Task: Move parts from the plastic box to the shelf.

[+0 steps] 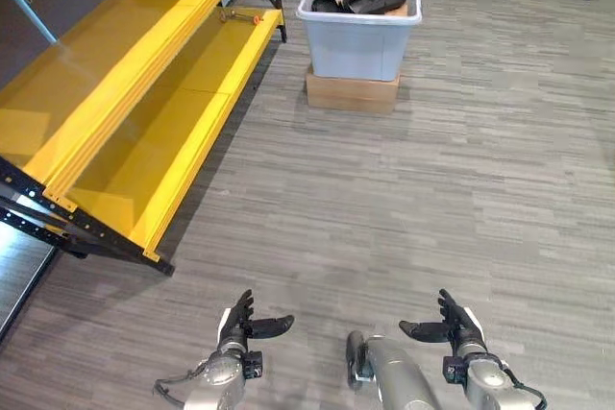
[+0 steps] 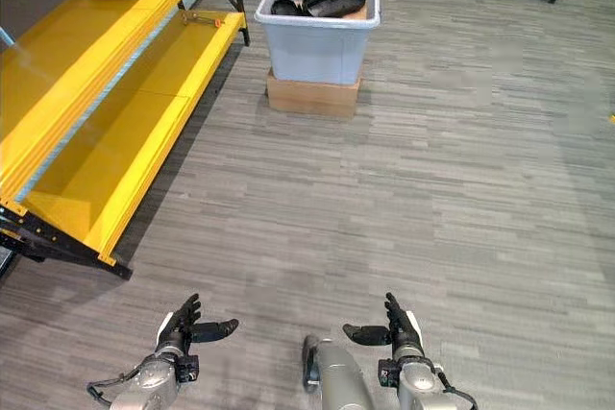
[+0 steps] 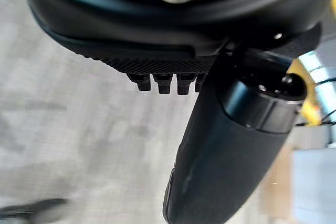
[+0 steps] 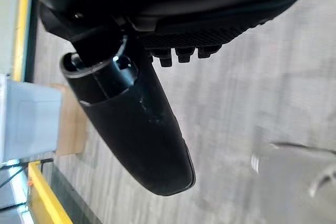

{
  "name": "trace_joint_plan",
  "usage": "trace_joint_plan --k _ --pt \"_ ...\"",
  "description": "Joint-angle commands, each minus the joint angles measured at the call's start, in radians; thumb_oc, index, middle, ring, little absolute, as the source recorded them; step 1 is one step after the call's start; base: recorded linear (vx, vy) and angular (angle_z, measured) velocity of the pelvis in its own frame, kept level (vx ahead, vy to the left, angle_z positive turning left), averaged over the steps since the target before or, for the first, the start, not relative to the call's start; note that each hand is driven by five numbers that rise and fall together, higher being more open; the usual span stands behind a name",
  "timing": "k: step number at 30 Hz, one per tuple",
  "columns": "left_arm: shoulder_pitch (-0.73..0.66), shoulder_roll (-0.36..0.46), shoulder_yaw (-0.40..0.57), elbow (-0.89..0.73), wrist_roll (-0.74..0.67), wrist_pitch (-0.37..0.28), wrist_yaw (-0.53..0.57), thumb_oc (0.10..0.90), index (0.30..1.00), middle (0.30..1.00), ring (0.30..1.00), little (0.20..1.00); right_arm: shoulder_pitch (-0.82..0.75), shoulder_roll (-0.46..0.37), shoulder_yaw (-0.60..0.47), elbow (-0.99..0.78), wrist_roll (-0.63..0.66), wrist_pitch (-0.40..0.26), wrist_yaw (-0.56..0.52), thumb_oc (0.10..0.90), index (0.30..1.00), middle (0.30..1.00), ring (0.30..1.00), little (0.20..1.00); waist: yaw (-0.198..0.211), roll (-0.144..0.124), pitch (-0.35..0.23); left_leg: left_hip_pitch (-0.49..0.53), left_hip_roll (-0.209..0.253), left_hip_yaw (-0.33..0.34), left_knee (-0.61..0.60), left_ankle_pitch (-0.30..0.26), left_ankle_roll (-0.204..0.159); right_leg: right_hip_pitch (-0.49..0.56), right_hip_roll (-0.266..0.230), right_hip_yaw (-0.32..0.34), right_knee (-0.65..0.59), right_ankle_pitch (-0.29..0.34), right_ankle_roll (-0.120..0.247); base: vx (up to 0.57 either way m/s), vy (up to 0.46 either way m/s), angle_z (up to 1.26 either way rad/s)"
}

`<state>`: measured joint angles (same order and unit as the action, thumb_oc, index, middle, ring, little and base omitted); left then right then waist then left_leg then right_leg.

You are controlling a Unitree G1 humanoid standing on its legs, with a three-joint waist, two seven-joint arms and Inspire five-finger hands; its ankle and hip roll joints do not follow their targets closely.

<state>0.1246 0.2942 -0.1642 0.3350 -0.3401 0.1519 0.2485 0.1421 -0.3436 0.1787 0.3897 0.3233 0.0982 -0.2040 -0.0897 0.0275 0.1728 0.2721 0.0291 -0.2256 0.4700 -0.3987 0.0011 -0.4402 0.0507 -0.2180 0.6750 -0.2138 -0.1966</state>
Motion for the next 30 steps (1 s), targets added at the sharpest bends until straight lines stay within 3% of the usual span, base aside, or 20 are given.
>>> trace_joint_plan --k 1,2,3,4,5,6,7,10,11,12,14,16,20,21,23,24,25,26,27,30 --pt "0.031 0.016 0.033 -0.074 -0.048 -0.053 0.023 0.900 1.000 1.000 1.000 1.000 -0.007 -0.024 -0.021 -0.078 -0.020 -0.053 0.000 0.900 1.000 1.000 1.000 1.000 0.023 -0.022 -0.052 -0.100 0.148 -0.088 0.209 0.558 -0.014 -0.046 -0.115 0.055 -0.038 0.050 0.218 0.34 -0.255 -0.22" --pt "0.030 0.017 0.033 -0.074 -0.048 -0.054 0.023 0.900 1.000 1.000 1.000 1.000 -0.008 -0.023 -0.021 -0.078 -0.020 -0.053 0.000 0.900 1.000 1.000 1.000 1.000 0.019 -0.026 -0.056 -0.111 0.143 -0.094 0.210 0.563 -0.015 -0.048 -0.121 0.053 -0.047 0.057 0.218 0.26 -0.310 -0.48" --pt "0.022 0.021 0.026 -0.082 -0.060 -0.062 0.026 0.900 1.000 1.000 1.000 1.000 -0.017 -0.039 -0.017 -0.084 -0.021 -0.065 -0.004 0.900 1.000 1.000 1.000 1.000 0.037 -0.039 -0.034 -0.220 0.116 -0.099 0.358 0.606 0.008 -0.004 -0.094 0.067 -0.061 0.027 0.186 0.08 -0.223 -0.30" --pt "0.012 0.027 0.021 -0.086 -0.060 -0.064 0.022 0.900 1.000 1.000 1.000 1.000 -0.027 -0.048 -0.015 -0.083 -0.024 -0.065 -0.007 0.900 1.000 1.000 1.000 1.000 0.053 -0.046 -0.006 -0.325 0.062 -0.101 0.470 0.581 0.029 0.017 -0.085 0.074 -0.075 0.026 0.167 0.25 -0.332 0.07" --pt "0.010 0.026 0.014 -0.099 -0.060 -0.065 0.025 0.900 1.000 1.000 1.000 1.000 -0.035 -0.057 -0.017 -0.098 -0.029 -0.064 -0.013 0.900 1.000 1.000 1.000 1.000 0.083 -0.046 0.031 -0.499 -0.059 -0.058 0.580 0.434 0.049 0.094 -0.063 0.101 -0.111 0.007 0.159 0.14 -0.176 -0.10" --pt "0.010 0.025 0.014 -0.099 -0.060 -0.065 0.025 0.900 1.000 1.000 1.000 1.000 -0.035 -0.058 -0.018 -0.098 -0.029 -0.064 -0.013 0.900 1.000 1.000 1.000 1.000 0.085 -0.043 0.030 -0.501 -0.056 -0.057 0.587 0.428 0.050 0.091 -0.060 0.102 -0.105 0.004 0.159 0.25 -0.143 -0.28" --pt "0.015 0.023 0.008 -0.106 -0.064 -0.063 0.027 0.900 1.000 1.000 1.000 1.000 -0.036 -0.063 -0.018 -0.099 -0.038 -0.059 -0.017 0.900 1.000 1.000 1.000 1.000 0.097 -0.045 0.047 -0.578 -0.100 -0.033 0.579 0.376 0.058 0.128 -0.059 0.112 -0.125 0.000 0.162 0.20 -0.037 -0.80" --pt "0.023 0.023 0.000 -0.115 -0.070 -0.069 0.028 0.900 1.000 1.000 1.000 1.000 -0.043 -0.076 -0.025 -0.102 -0.042 -0.059 -0.030 0.900 1.000 1.000 1.000 1.000 0.130 -0.036 0.085 -0.725 -0.081 0.004 0.269 0.325 0.060 0.214 -0.048 0.140 -0.177 -0.028 0.187 0.41 0.062 -0.48" --pt "0.023 0.029 -0.002 -0.110 -0.070 -0.074 0.035 0.900 1.000 1.000 1.000 1.000 -0.056 -0.073 -0.021 -0.086 -0.044 -0.063 -0.037 0.900 1.000 1.000 1.000 1.000 0.157 -0.027 0.086 -0.766 -0.038 -0.009 0.027 0.414 0.013 0.257 -0.040 0.165 -0.198 -0.050 0.194 0.39 0.151 -0.67" --pt "0.023 0.029 -0.002 -0.110 -0.070 -0.074 0.035 0.900 1.000 1.000 1.000 1.000 -0.056 -0.072 -0.020 -0.086 -0.044 -0.063 -0.037 0.900 1.000 1.000 1.000 1.000 0.160 -0.032 0.091 -0.756 -0.039 -0.003 0.023 0.412 0.013 0.263 -0.044 0.170 -0.196 -0.055 0.194 0.43 0.199 -1.11" --pt "0.031 0.035 0.006 -0.109 -0.048 -0.074 0.041 0.900 1.000 1.000 1.000 1.000 -0.062 -0.057 -0.015 -0.072 -0.047 -0.067 -0.044 0.900 1.000 1.000 1.000 1.000 0.183 -0.021 0.071 -0.778 -0.036 -0.037 -0.113 0.515 -0.037 0.342 -0.047 0.221 -0.233 -0.101 0.205 0.49 0.316 -0.77" --pt "0.037 0.031 0.010 -0.114 -0.052 -0.075 0.038 0.900 1.000 1.000 1.000 1.000 -0.051 -0.039 -0.013 -0.081 -0.067 -0.052 -0.020 0.900 1.000 1.000 1.000 1.000 0.179 -0.020 0.053 -0.690 -0.030 -0.013 -0.088 0.444 -0.019 0.364 -0.102 0.216 -0.202 -0.132 0.226 0.43 0.370 -0.65" --pt "0.018 0.045 0.011 -0.115 -0.053 -0.076 0.027 0.900 1.000 1.000 1.000 1.000 -0.040 -0.016 -0.025 -0.086 -0.053 -0.046 -0.001 0.900 1.000 1.000 1.000 1.000 0.173 -0.042 0.014 -0.723 -0.066 0.043 -0.005 0.366 0.000 0.425 -0.165 0.206 -0.282 -0.112 0.260 0.33 0.233 -0.53" --pt "0.023 0.054 0.017 -0.122 -0.050 -0.073 0.021 0.900 1.000 1.000 1.000 1.000 -0.028 -0.005 -0.034 -0.096 -0.057 -0.042 0.011 0.900 1.000 1.000 1.000 1.000 0.174 -0.051 -0.027 -0.725 -0.083 0.069 0.050 0.294 0.022 0.459 -0.215 0.200 -0.306 -0.092 0.286 0.58 0.379 -0.42" --pt "0.026 0.064 0.017 -0.121 -0.039 -0.068 0.019 0.900 1.000 1.000 1.000 1.000 -0.017 0.010 -0.031 -0.093 -0.057 -0.042 0.021 0.900 1.000 1.000 1.000 1.000 0.170 -0.060 -0.040 -0.704 -0.106 0.085 0.085 0.243 0.053 0.440 -0.247 0.216 -0.235 0.009 0.290 0.45 0.350 -0.31" --pt "0.025 0.066 0.016 -0.122 -0.033 -0.065 0.018 0.900 1.000 1.000 1.000 1.000 -0.014 0.014 -0.027 -0.090 -0.059 -0.042 0.022 0.900 1.000 1.000 1.000 1.000 0.165 -0.060 -0.037 -0.686 -0.114 0.088 0.089 0.228 0.067 0.410 -0.254 0.225 -0.155 0.104 0.278 0.18 0.197 -0.01" --pt "0.025 0.066 0.016 -0.122 -0.033 -0.065 0.018 0.900 1.000 1.000 1.000 1.000 -0.015 0.014 -0.027 -0.090 -0.059 -0.042 0.022 0.900 1.000 1.000 1.000 1.000 0.165 -0.060 -0.039 -0.687 -0.113 0.088 0.084 0.233 0.067 0.406 -0.253 0.226 -0.157 0.108 0.278 0.15 0.231 0.12" --pt "0.021 0.068 0.014 -0.124 -0.035 -0.062 0.024 0.900 1.000 1.000 1.000 1.000 -0.014 0.020 -0.020 -0.095 -0.050 -0.045 0.018 0.900 1.000 1.000 1.000 1.000 0.156 -0.054 -0.027 -0.643 -0.118 0.091 0.075 0.224 0.081 0.365 -0.244 0.235 -0.055 0.200 0.271 0.15 0.249 0.14" --pt "0.017 0.074 0.016 -0.127 -0.037 -0.062 0.026 0.900 1.000 1.000 1.000 1.000 -0.013 0.023 -0.020 -0.097 -0.045 -0.047 0.018 0.900 1.000 1.000 1.000 1.000 0.145 -0.045 -0.011 -0.611 -0.122 0.089 0.067 0.224 0.089 0.331 -0.229 0.243 0.012 0.237 0.269 0.36 0.432 0.33" --pt "0.033 0.081 0.034 -0.136 -0.024 -0.057 0.014 0.900 1.000 1.000 1.000 1.000 0.007 0.027 -0.017 -0.104 -0.039 -0.054 0.023 0.900 1.000 1.000 1.000 1.000 0.121 -0.024 0.022 -0.490 -0.137 0.069 0.029 0.204 0.115 0.180 -0.176 0.202 0.115 0.181 0.261 0.34 0.276 0.28"
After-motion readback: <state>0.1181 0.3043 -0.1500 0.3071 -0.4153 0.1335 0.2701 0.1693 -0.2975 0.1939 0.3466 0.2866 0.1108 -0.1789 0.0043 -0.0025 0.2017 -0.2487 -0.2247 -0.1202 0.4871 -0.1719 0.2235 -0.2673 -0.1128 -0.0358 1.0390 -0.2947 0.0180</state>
